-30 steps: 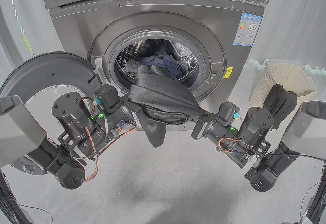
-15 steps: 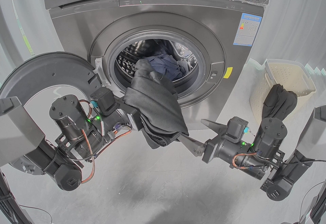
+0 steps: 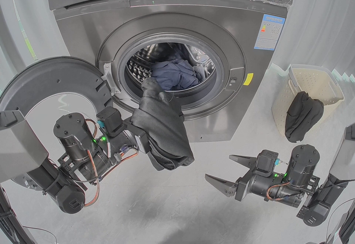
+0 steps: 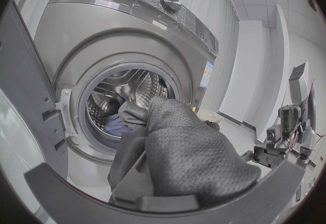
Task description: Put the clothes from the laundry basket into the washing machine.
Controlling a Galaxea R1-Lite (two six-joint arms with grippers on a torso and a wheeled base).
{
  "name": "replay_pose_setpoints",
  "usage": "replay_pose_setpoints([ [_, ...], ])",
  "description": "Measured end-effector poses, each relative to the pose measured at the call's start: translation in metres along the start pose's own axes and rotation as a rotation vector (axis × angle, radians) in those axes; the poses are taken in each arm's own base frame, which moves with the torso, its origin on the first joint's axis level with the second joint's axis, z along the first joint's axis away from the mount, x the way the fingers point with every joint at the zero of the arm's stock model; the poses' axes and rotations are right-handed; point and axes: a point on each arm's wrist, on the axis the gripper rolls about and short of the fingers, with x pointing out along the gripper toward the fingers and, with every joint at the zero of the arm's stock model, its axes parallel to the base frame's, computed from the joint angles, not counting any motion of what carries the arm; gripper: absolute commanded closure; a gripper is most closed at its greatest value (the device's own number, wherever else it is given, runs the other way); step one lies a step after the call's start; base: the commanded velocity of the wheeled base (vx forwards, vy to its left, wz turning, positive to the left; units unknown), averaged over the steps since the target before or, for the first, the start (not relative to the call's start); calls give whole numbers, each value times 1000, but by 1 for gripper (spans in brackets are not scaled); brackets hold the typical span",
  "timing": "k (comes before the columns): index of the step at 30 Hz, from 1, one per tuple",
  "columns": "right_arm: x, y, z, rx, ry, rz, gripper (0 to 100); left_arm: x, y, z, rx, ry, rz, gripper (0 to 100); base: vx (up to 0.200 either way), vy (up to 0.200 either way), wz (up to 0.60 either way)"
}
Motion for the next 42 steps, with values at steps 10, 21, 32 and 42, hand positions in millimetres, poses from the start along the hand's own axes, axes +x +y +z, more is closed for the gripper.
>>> replay_pose_setpoints([
  [10, 4, -12, 5, 3, -28, -44, 0, -8, -1, -11, -4, 56, 2, 100, 0, 0, 0],
  [21, 6, -11, 7, 3, -37, -42, 0, -11, -1, -15, 1, 76, -18, 100, 182, 0, 0],
  [32, 5, -10, 4, 5, -25, -40, 0, -7, -2, -19, 4, 82, -16, 100, 200, 0, 0],
  [42, -6, -5, -8, 10, 42, -31, 0, -3, -9, -26, 31, 99, -39, 100, 0, 0, 0],
])
